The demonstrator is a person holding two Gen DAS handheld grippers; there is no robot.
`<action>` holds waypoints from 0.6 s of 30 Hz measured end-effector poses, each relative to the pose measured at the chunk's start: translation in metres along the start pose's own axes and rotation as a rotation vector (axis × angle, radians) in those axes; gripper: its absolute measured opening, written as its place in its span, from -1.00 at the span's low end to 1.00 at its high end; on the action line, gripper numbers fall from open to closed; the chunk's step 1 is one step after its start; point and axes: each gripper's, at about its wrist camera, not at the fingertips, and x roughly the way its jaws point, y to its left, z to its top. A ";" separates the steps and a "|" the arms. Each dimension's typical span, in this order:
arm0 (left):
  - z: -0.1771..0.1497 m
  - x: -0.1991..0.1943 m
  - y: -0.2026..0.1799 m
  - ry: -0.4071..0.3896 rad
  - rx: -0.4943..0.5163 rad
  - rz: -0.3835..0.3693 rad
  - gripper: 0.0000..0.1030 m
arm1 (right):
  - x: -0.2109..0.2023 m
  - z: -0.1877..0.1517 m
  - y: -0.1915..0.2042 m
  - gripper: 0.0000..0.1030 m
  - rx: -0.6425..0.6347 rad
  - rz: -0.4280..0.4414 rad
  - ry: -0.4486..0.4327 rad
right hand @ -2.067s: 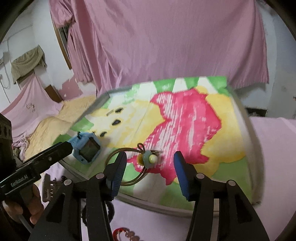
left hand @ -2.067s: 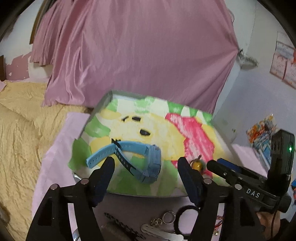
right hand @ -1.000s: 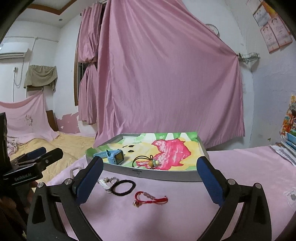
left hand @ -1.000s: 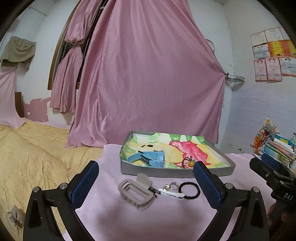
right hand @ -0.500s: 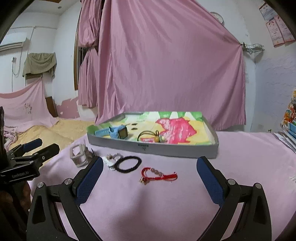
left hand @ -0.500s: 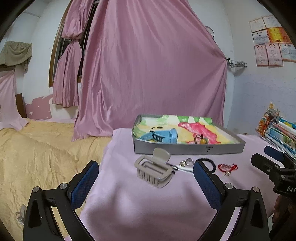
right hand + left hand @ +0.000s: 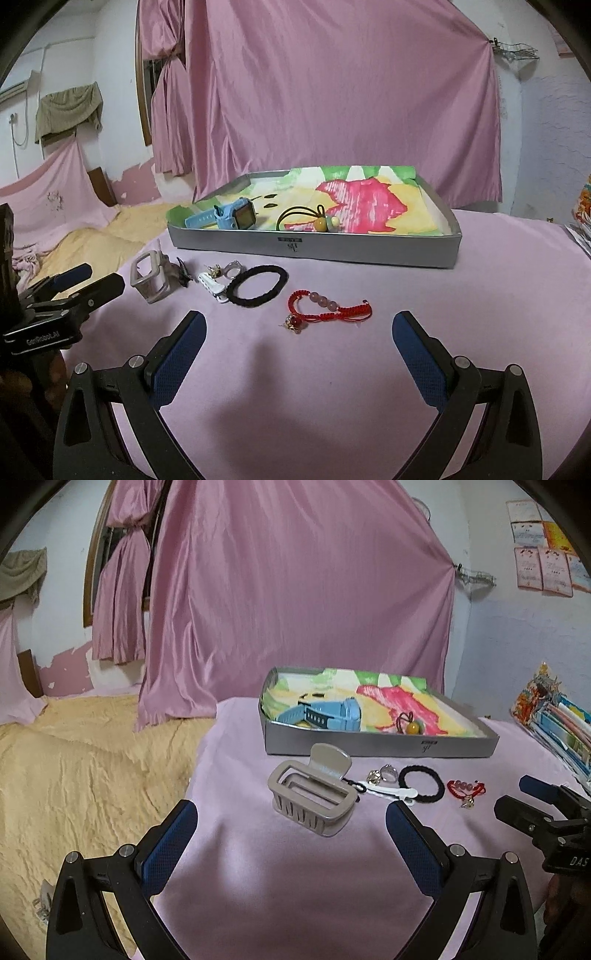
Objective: Organize jewelry
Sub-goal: 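Move left tool to the grey claw clip while right tool approaches the small gold ring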
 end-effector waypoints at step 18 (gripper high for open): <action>0.017 0.040 0.006 0.212 -0.034 -0.116 0.99 | 0.052 0.010 0.001 -0.40 0.083 0.119 0.209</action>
